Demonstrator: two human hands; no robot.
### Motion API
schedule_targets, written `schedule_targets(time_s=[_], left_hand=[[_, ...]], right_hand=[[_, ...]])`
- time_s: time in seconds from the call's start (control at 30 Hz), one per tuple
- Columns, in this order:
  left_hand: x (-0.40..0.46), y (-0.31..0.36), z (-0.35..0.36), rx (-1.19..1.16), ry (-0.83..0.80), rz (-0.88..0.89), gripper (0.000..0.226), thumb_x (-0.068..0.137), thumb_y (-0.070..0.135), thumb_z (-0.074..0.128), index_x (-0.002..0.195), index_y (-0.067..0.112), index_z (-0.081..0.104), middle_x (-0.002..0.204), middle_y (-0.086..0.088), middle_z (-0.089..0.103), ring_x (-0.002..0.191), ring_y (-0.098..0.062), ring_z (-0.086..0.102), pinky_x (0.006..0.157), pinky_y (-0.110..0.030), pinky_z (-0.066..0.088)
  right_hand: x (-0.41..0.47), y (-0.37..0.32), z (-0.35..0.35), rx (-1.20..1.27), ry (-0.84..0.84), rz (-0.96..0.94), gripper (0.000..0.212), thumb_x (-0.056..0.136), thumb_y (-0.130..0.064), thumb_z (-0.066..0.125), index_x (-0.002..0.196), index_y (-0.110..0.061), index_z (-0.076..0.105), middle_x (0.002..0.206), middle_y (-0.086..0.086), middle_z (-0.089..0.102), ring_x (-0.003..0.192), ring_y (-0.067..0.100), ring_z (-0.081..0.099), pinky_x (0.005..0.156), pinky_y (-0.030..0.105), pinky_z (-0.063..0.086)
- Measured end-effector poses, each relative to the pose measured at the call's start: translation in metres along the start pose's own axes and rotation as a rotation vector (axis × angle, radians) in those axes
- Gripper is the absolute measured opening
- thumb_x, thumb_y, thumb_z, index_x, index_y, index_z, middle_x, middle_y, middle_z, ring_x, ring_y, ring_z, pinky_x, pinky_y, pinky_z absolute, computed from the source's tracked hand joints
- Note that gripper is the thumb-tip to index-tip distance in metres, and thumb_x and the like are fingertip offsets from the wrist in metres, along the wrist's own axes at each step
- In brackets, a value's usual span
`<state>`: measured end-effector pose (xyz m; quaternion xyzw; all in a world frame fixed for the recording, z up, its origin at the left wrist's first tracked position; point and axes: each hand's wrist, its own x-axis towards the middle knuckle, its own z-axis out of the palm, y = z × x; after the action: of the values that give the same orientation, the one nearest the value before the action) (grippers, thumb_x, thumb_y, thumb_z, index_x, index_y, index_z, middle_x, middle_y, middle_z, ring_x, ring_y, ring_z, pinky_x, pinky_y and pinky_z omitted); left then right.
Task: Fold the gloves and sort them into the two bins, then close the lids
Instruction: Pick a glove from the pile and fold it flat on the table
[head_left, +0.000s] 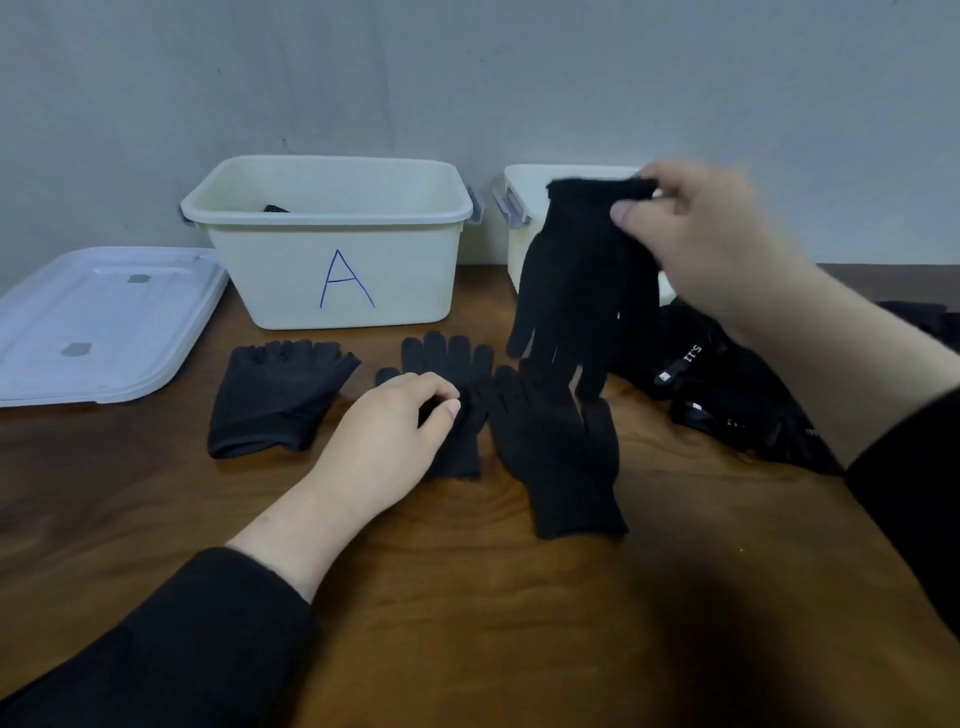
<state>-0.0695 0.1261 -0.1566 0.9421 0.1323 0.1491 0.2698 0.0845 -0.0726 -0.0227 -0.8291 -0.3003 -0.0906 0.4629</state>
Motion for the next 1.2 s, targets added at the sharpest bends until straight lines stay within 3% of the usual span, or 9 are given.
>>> schedule_targets(time_s=[0.07,0.17,0.3,0.4,0.53,0.7,0.87,1.03,1.2], left_hand=[[0.000,0.000,0.000,-0.005,0.005,0.002,0.024,0.103,0.036,0.049,0.120,0.030,0.064,0.117,0.015,0.062,0.099,-0.002,0.050,0.079,-0.019,0.037],[0.000,-0.001,0.000,-0.014,0.013,0.011,0.024,0.103,0.036,0.049,0.120,0.030,0.064,0.117,0.014,0.062,0.100,-0.001,0.051,0.080,-0.019,0.037],[0.000,-0.001,0.002,0.010,0.033,0.046,0.023,0.103,0.034,0.049,0.120,0.030,0.064,0.116,0.015,0.062,0.101,-0.001,0.052,0.078,-0.016,0.036],[-0.002,0.004,0.006,0.053,0.014,0.105,0.025,0.102,0.034,0.050,0.121,0.030,0.065,0.118,0.014,0.063,0.108,-0.005,0.055,0.090,-0.021,0.041],[-0.005,0.013,0.014,0.100,-0.076,0.187,0.030,0.100,0.037,0.052,0.127,0.032,0.064,0.126,0.015,0.061,0.118,-0.007,0.054,0.106,-0.038,0.041],[-0.010,0.014,0.018,0.165,-0.126,0.219,0.038,0.099,0.047,0.049,0.135,0.036,0.058,0.131,0.016,0.052,0.122,-0.008,0.047,0.108,-0.036,0.035],[-0.016,0.025,0.017,0.051,-0.159,0.400,0.029,0.092,0.054,0.055,0.102,0.034,0.072,0.101,0.018,0.053,0.098,-0.004,0.049,0.093,-0.030,0.038],[-0.022,0.024,0.025,0.092,-0.294,0.476,0.047,0.087,0.070,0.044,0.112,0.040,0.070,0.103,0.022,0.048,0.102,-0.001,0.043,0.096,-0.023,0.028],[-0.027,0.031,0.026,0.129,-0.296,0.478,0.063,0.082,0.079,0.044,0.128,0.041,0.063,0.111,0.023,0.044,0.107,0.005,0.034,0.102,-0.018,0.019]], right_hand=[[-0.003,-0.005,-0.007,0.018,0.064,-0.096,0.007,0.097,-0.021,0.059,0.092,-0.018,0.064,0.066,0.010,0.045,0.064,0.017,0.042,0.062,0.028,0.038],[-0.040,0.005,-0.004,0.013,0.043,-0.180,0.010,0.099,-0.016,0.061,0.101,-0.024,0.066,0.078,-0.001,0.066,0.073,0.016,0.061,0.071,0.027,0.048],[-0.122,0.071,0.025,-0.099,-0.273,-0.236,0.021,0.094,-0.010,0.065,0.104,-0.027,0.072,0.125,-0.010,0.065,0.120,0.006,0.059,0.104,0.039,0.046],[-0.156,0.099,0.031,-0.109,-0.442,-0.200,0.021,0.099,-0.030,0.061,0.115,-0.037,0.072,0.138,-0.026,0.055,0.136,0.001,0.047,0.114,0.029,0.038],[-0.159,0.100,0.028,-0.125,-0.490,-0.146,0.028,0.098,-0.024,0.063,0.119,-0.041,0.070,0.141,-0.034,0.050,0.138,-0.007,0.041,0.117,0.025,0.032],[-0.161,0.099,0.029,-0.105,-0.443,-0.161,0.022,0.096,-0.024,0.063,0.111,-0.039,0.071,0.141,-0.029,0.052,0.139,0.000,0.043,0.116,0.033,0.036],[-0.159,0.096,0.022,-0.161,-0.516,-0.201,0.022,0.089,-0.046,0.067,0.110,-0.041,0.069,0.128,-0.027,0.049,0.131,0.007,0.043,0.101,0.026,0.037],[-0.155,0.104,0.014,-0.168,-0.587,-0.184,0.033,0.087,-0.045,0.071,0.119,-0.039,0.068,0.130,-0.030,0.050,0.130,0.003,0.045,0.100,0.015,0.037],[-0.157,0.108,0.020,-0.248,-0.423,-0.306,0.023,0.095,-0.038,0.063,0.109,-0.025,0.075,0.119,-0.022,0.061,0.115,0.004,0.058,0.097,0.036,0.050]])
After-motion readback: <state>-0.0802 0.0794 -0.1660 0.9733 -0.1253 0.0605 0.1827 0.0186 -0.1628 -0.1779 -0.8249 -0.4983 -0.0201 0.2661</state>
